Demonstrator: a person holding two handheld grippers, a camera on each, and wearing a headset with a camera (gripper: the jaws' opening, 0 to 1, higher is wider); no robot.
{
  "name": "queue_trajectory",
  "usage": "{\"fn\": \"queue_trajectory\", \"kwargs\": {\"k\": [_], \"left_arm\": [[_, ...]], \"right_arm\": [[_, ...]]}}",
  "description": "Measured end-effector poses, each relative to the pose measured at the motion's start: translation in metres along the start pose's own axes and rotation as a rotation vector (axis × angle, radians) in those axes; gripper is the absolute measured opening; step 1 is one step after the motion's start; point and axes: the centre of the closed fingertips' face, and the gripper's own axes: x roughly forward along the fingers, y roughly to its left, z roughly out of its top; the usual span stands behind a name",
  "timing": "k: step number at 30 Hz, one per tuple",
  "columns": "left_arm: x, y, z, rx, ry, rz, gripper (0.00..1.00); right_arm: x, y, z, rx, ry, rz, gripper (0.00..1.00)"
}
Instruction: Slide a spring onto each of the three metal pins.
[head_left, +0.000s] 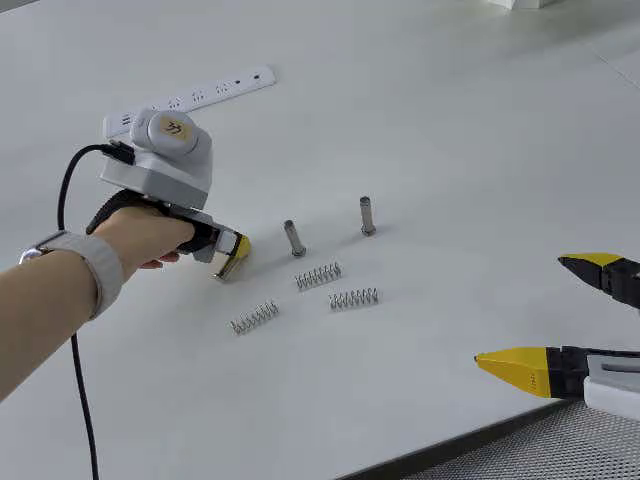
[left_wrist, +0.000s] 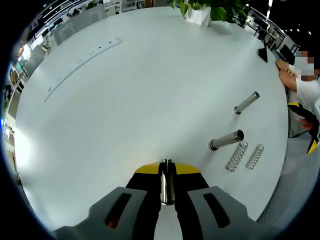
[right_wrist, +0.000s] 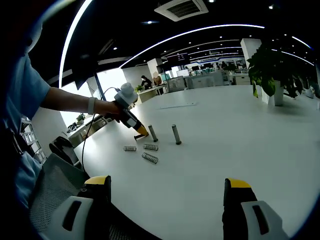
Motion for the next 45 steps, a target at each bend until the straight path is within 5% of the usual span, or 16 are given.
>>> {"fn": "queue_trajectory", "kwargs": {"k": [8,25,45], "left_arm": [[-0.011,0.003,-0.009,-0.001,-0.033,-0.002,0.05],[-0.046,0.002,-0.01,-0.037,-0.138,-0.013,0.04],[-0.051,0.003,-0.006,-0.04,-0.149,-0.017,0.04]], "right_arm": [[0.001,0.001,-0.001,0.0,0.001,0.002,0.93],[0.002,0.005,-0.003,0.0,0.006,0.015,0.92],[0.002,0.005,-0.003,0.001,0.003,0.016,0.92]]}}
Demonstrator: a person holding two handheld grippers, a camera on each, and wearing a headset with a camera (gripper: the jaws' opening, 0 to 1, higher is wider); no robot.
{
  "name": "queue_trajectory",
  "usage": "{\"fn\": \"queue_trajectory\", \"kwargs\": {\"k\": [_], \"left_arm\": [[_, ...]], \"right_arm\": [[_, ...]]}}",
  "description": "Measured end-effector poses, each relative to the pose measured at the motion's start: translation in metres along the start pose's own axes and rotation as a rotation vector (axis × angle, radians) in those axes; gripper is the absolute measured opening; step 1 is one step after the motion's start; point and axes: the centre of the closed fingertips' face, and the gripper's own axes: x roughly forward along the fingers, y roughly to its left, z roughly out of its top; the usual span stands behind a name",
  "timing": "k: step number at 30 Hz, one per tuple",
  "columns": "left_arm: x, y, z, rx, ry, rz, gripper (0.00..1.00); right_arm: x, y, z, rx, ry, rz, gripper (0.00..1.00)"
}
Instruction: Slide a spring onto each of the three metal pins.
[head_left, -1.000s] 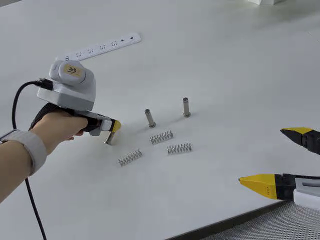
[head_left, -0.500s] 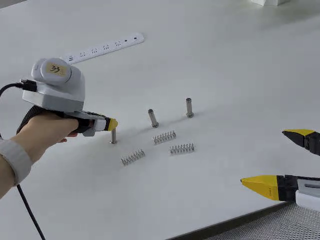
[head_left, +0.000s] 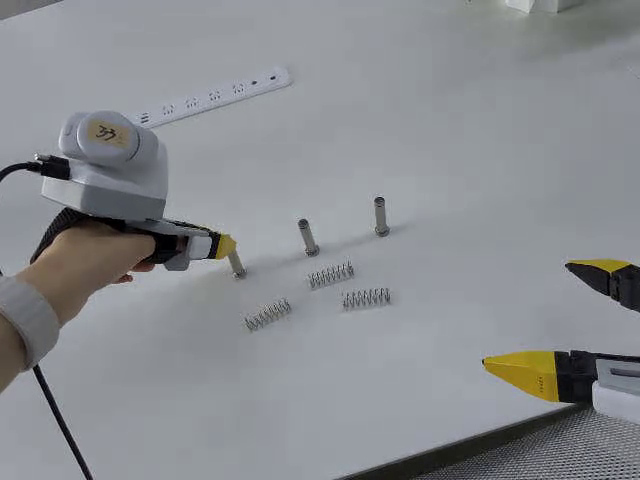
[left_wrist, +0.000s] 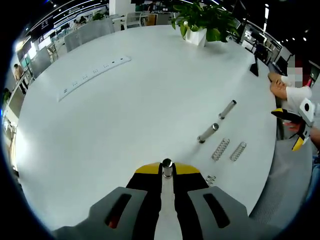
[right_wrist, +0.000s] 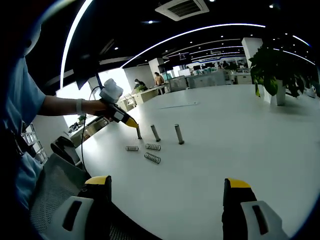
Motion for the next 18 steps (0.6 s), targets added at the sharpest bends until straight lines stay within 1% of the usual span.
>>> {"fn": "queue_trajectory", "kwargs": {"k": [9,14,18], "left_arm": [[-0.0056,-0.0068,-0.0079,0.024,-0.019,0.008,0.05],[-0.0061,-0.0091,-0.0088,0.038,-0.028,0.014,0.05],[-0.0061,-0.0081,-0.0086,0.044,-0.029,0.016,0.05]], "right_arm": [[-0.0004,0.0011,-0.0008,-0.003,0.004,0.003,0.92],[0.0003,0.0016,-0.0013,-0.004,0.006,0.006,0.92],[0.0,0.0016,-0.0008,-0.004,0.003,0.006,0.93]]}}
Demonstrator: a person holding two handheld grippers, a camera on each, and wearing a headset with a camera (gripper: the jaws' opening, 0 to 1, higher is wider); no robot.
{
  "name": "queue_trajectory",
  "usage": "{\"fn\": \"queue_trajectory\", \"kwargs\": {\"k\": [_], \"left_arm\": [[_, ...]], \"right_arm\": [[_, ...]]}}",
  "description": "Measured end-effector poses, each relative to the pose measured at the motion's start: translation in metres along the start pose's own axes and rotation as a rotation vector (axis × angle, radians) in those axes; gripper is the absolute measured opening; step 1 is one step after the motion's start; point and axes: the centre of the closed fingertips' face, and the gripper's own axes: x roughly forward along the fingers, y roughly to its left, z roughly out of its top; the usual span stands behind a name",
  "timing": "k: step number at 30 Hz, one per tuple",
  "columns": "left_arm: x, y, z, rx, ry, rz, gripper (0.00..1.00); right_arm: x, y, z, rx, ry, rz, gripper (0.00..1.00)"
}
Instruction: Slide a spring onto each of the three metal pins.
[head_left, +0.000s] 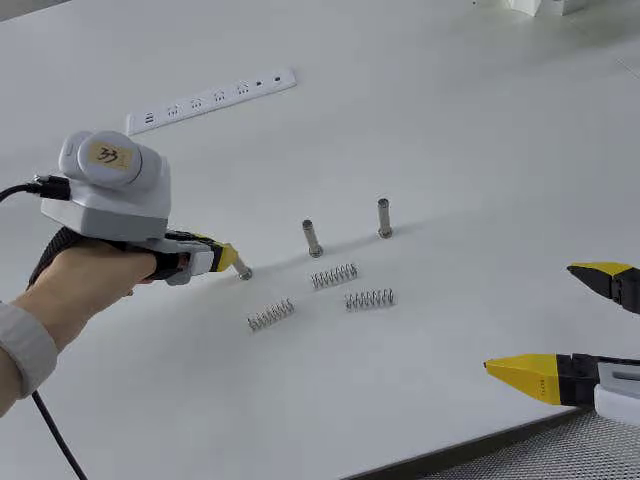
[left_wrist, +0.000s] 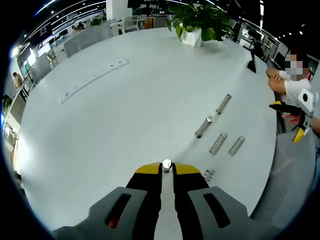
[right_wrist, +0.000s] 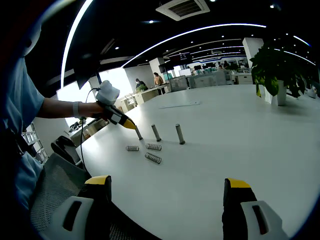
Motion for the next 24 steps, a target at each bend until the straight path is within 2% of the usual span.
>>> {"fn": "queue_trajectory", "kwargs": {"k": [8,24], "left_arm": [[0.0008,-0.0038,0.0003,0.009,-0.007,-0.004,0.05],[0.0001,-0.0035,-0.0009,0.029,-0.029,0.01,0.05]], "right_arm": [[-0.0006,0.0005,0.0003,-0.003,0.001,-0.002,0.93],[0.0004,0.0019,-0.0001,-0.004,0.007,0.002,0.92]]}}
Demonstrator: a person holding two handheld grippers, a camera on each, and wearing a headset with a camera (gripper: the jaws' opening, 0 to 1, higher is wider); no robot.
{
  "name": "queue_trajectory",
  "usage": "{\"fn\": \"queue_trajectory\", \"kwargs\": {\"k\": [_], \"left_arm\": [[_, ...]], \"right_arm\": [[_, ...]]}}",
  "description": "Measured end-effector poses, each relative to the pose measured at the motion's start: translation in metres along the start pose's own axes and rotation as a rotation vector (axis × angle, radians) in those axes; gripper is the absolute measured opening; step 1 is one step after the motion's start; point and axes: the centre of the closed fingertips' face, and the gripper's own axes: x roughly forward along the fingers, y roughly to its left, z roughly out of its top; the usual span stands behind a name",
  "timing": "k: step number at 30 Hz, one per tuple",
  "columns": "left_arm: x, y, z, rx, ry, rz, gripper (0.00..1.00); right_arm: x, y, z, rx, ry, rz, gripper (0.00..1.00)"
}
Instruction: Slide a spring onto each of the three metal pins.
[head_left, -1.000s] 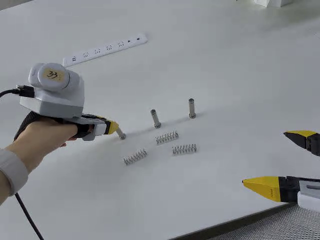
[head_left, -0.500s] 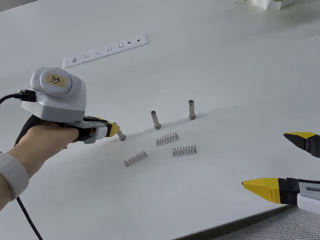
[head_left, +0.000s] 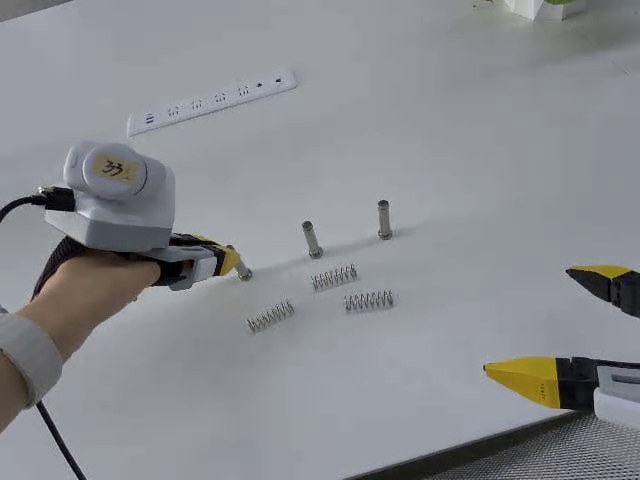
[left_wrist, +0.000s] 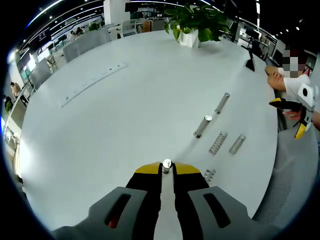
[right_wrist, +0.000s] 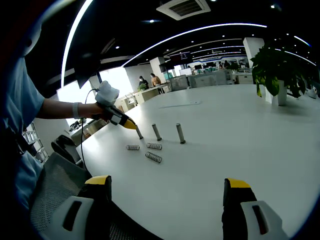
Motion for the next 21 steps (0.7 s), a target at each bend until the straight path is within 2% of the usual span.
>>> {"fn": "queue_trajectory", "kwargs": {"k": [9,16,21], "left_arm": [[-0.0003,-0.0006,-0.0028,0.0,0.001,0.0,0.07],[-0.001,0.0004,-0.0016,0.001,-0.016,0.006,0.2],[-0.0009,0.0017,0.0002,0.009,-0.032,0.016,0.34]], "right_arm": [[-0.0001,-0.0002,-0.0001,0.0,0.0,0.001,0.92],[0.0002,-0.0005,-0.0002,0.005,0.0,0.002,0.92],[0.0001,-0.0005,0.0003,0.004,-0.001,0.001,0.92]]}}
